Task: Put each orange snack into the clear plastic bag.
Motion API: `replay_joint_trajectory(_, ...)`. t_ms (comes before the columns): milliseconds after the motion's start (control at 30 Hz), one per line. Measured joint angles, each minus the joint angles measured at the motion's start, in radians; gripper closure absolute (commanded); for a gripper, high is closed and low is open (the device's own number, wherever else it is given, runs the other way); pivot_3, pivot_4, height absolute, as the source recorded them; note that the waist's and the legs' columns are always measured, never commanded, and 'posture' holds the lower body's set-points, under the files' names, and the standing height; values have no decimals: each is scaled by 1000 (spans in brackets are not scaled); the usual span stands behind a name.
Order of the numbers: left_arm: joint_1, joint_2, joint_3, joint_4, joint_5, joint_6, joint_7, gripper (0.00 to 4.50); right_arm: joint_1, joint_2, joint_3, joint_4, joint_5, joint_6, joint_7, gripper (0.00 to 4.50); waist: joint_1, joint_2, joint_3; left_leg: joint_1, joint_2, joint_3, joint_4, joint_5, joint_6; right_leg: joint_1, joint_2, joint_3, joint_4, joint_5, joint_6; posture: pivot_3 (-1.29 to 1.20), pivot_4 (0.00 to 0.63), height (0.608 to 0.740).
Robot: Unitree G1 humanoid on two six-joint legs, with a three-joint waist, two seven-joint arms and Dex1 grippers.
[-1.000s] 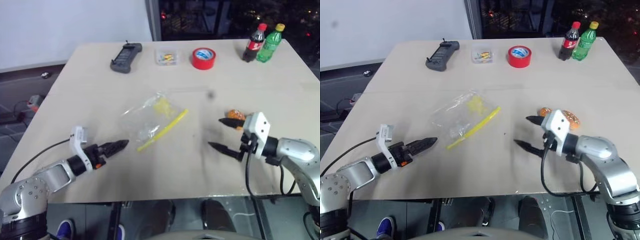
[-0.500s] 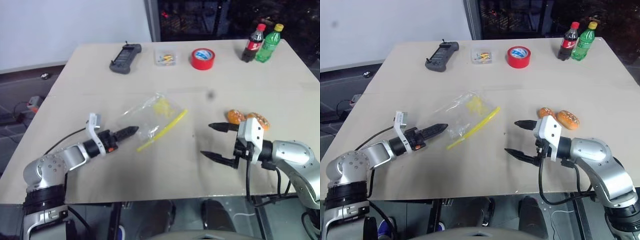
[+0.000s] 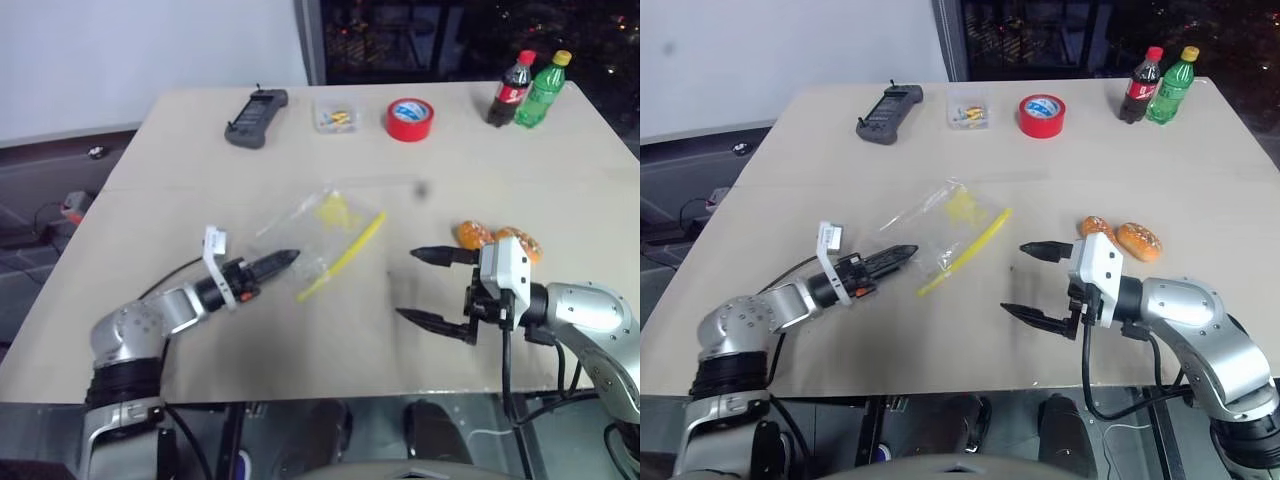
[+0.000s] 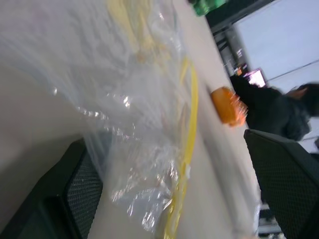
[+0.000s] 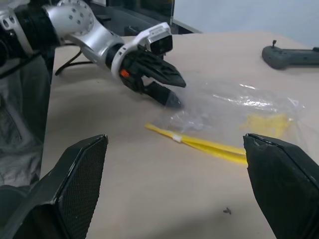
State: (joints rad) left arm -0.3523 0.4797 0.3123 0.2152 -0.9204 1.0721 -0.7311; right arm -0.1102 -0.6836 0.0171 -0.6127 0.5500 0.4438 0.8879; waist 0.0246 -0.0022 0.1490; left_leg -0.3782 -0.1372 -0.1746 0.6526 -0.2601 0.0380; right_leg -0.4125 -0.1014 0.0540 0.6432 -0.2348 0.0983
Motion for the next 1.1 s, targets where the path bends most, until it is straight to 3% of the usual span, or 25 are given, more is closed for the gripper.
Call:
replay_joint_trajectory(133,-62,-72,-9,75,30,-40,9,0,18,-11,-16,-7,0,10,-9,51,10,3,-6,1,0,0,1,0,0,1,0,0,0,0,0,0,150,740)
replay_joint_trajectory(433,-145,-144,35,190,44,-9,75,4271,35,-17,-27,-21,-8,12,-56,0,20,7,-12,1,-1,-1,1,0,0,1,-1,-1,0,0,0,0,150,740)
replay_joint_trajectory(600,-177,-162,105,199,7,61,151,4396,35,-16,-12,-21,-85,-11,-96,0,17,7,-13,1,-1,-2,1,2,-2,1,0,-1,2,0,1,0,150,740)
replay_joint_trajectory(633,-180,-170,129,183,-16,106,188,4396,34,-9,33,-14,-192,-59,-136,0,15,7,-13,1,-1,-2,1,2,-3,1,0,-1,2,0,1,0,150,740)
replay_joint_trajectory(700,-182,-179,150,176,-39,138,213,4396,26,-6,65,1,-257,-92,-159,0,14,6,-12,0,-1,-2,1,2,-3,0,0,-1,2,0,1,0,150,740)
replay_joint_trajectory(767,-224,-221,240,176,-154,269,310,4396,-74,27,189,146,-506,-211,-264,0,8,-2,-8,-2,-1,-2,3,2,-3,-3,1,-1,3,0,1,0,150,740)
replay_joint_trajectory(900,-283,-248,322,148,-302,379,459,4396,-175,107,299,347,-764,-331,-425,0,-5,-5,-7,-4,-1,-4,4,3,-5,-6,2,-1,6,0,0,0,150,740)
replay_joint_trajectory(1100,-313,-263,364,129,-452,425,618,4396,-264,171,369,525,-962,-451,-561,0,-30,-6,-6,-4,0,-1,2,3,-5,-7,2,2,5,0,0,0,150,740)
